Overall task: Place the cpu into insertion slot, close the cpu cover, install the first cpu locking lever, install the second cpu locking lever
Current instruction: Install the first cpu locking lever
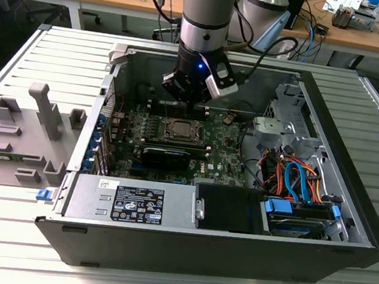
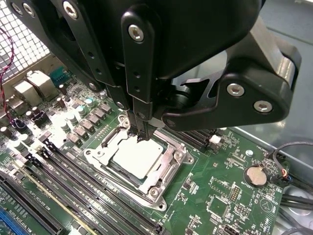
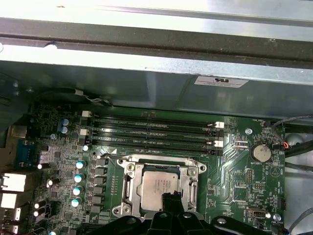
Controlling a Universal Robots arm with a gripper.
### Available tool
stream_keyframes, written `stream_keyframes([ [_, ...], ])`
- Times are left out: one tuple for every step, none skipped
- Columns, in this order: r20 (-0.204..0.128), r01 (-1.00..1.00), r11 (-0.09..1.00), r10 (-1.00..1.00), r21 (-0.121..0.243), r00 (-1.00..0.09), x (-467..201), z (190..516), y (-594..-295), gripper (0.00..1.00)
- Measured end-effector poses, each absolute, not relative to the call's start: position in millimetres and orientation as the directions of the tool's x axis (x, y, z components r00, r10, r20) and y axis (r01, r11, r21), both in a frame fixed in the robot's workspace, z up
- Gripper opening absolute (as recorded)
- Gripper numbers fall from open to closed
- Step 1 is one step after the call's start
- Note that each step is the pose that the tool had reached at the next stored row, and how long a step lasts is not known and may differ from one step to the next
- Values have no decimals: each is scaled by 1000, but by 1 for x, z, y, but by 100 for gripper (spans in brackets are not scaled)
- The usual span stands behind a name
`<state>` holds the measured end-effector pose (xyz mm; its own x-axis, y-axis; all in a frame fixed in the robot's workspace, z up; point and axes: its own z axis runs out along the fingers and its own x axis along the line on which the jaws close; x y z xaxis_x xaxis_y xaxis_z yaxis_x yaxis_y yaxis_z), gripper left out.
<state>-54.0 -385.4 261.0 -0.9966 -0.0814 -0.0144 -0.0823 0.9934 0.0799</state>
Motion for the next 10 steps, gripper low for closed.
stream_keyframes([
  [-15, -82, 993, -81, 80, -997, -54, 261, -385, 11],
  [-15, -82, 993, -81, 80, -997, -55, 261, -385, 11],
  [-15, -82, 993, -81, 80, -997, -55, 261, -385, 11],
  [-15, -82, 993, -81, 80, -997, -56, 261, -385, 11],
  [-15, -82, 993, -81, 80, -997, -56, 261, -385, 11],
  [-15, -82, 993, -81, 80, -997, -57, 261, -385, 11],
  [-15, -82, 993, -81, 80, -997, -57, 261, -385, 11],
  [-15, -82, 993, -81, 80, -997, -57, 261, -385, 11],
  [-15, -82, 993, -81, 80, -997, -58, 261, -385, 11],
  [-15, -82, 993, -81, 80, -997, -58, 261, -385, 11],
])
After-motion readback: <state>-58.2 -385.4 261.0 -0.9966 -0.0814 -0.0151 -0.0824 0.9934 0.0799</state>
